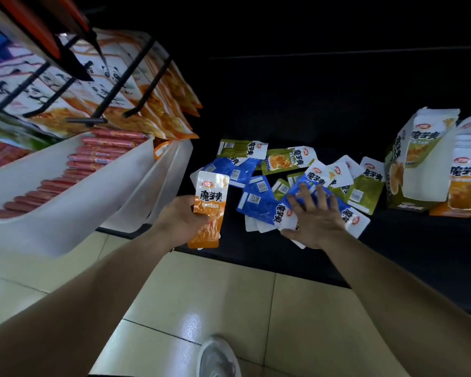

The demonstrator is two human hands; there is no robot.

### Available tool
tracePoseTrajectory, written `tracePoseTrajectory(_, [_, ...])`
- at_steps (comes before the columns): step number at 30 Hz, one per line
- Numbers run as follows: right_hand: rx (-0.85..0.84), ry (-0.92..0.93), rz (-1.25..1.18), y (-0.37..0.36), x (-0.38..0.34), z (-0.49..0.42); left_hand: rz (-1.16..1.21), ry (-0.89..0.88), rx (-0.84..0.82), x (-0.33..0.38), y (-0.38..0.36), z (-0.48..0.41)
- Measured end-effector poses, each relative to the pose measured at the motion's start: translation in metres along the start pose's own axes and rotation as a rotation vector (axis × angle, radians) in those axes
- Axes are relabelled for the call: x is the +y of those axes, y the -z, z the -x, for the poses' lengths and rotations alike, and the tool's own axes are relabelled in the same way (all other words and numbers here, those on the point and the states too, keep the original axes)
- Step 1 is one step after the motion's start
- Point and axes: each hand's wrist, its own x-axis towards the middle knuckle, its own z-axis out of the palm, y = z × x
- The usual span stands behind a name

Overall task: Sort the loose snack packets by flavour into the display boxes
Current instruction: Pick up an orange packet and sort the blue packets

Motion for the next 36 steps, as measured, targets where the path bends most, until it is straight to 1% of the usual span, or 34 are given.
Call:
tracePoseTrajectory(3, [-0.013, -0.011, -0.011, 0.003, 0.001, 0.015, 0.015, -0.016, 0.002, 0.004, 0.002, 0.001])
tracePoseTrajectory(6, [0.033, 0.055, -0.052, 0.012, 0.004, 0.046, 0.027, -0.046, -0.003, 0.013, 0.002, 0.001])
tracePoseTrajectory(9, [-0.012, 0.079, -0.133, 0.036, 0.023, 0.091, 0.065, -0.096, -0.057, 0.032, -0.004, 0.003])
tracePoseTrajectory(12, [-0.107, 0.035, -0.135, 0.065, 0.062, 0.145, 0.129, -0.166, -0.164, 0.067, -0.021, 0.008])
tracePoseTrajectory(14, [-0.126, -0.022, -0.170, 0.080, 0.095, 0.182, 0.203, -0.212, -0.246, 0.098, -0.036, 0.015])
tracePoseTrajectory(17, [-0.134, -0.119, -0.243, 0.093, 0.141, 0.234, 0.246, -0.306, -0.301, 0.151, -0.061, 0.030])
tracePoseTrajectory(22, [-0.153, -0.247, -0.429, 0.082, 0.194, 0.274, 0.259, -0.401, -0.266, 0.233, -0.115, 0.051])
tracePoseTrajectory(25, [-0.137, -0.292, -0.503, 0.070, 0.214, 0.277, 0.333, -0.389, -0.275, 0.273, -0.154, 0.051])
tracePoseTrajectory(28, [-0.141, -0.330, -0.548, 0.056, 0.236, 0.278, 0.336, -0.396, -0.246, 0.310, -0.190, 0.039])
tracePoseTrajectory(30, [-0.166, -0.353, -0.581, 0.048, 0.250, 0.278, 0.369, -0.402, -0.199, 0.335, -0.210, 0.030])
tracePoseTrajectory(33, [-0.156, -0.392, -0.617, 0.039, 0.270, 0.276, 0.394, -0.404, -0.060, 0.371, -0.233, 0.014])
tracePoseTrajectory(35, [-0.147, -0.404, -0.619, 0.037, 0.278, 0.274, 0.396, -0.408, -0.039, 0.386, -0.243, 0.005])
tracePoseTrajectory(36, [-0.145, -0.402, -0.606, 0.037, 0.279, 0.273, 0.354, -0.408, -0.054, 0.390, -0.248, 0.001])
